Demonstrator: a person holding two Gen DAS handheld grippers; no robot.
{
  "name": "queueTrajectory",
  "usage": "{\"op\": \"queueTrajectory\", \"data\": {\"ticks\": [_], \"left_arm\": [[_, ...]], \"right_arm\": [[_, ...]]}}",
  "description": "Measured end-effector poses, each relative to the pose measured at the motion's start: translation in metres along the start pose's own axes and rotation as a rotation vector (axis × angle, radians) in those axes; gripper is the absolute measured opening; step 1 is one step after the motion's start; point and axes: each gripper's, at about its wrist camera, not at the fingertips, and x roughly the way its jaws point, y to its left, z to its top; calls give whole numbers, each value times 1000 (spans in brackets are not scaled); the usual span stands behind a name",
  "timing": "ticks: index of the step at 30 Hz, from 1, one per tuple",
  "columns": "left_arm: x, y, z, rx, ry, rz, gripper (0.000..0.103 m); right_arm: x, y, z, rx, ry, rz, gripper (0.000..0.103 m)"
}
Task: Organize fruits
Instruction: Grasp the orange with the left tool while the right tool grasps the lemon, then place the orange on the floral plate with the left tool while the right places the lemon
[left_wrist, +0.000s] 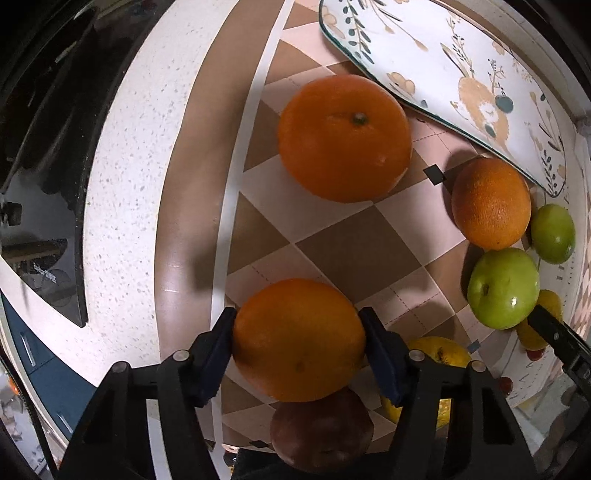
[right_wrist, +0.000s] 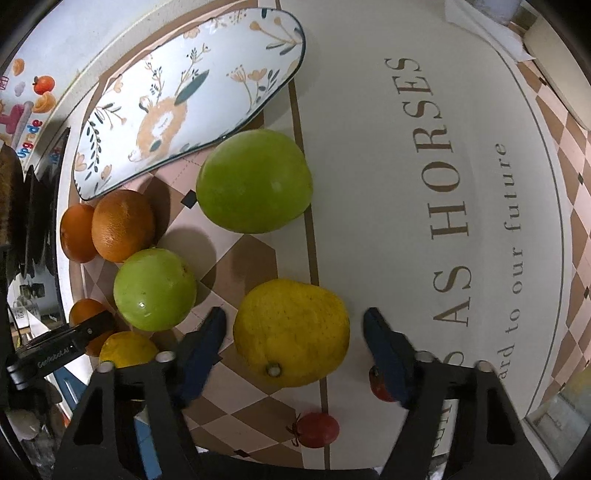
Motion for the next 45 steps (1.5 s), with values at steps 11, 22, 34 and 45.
{"op": "queueTrajectory", "data": {"ticks": [11, 22, 34, 45], "left_arm": [[-51, -24, -13, 16, -93, -10, 63], [-115, -53, 93, 29, -196, -172, 63], [-55, -75, 205, -8, -10, -149, 63], [-29, -86, 219, 8, 43, -108, 63]], "right_arm": [[-20, 10, -3, -25, -35, 31, 62], [-80, 60, 94, -114, -195, 93, 62], [-13, 104, 188, -214, -74, 1, 62], [0, 96, 207, -189, -14, 7, 69]]}}
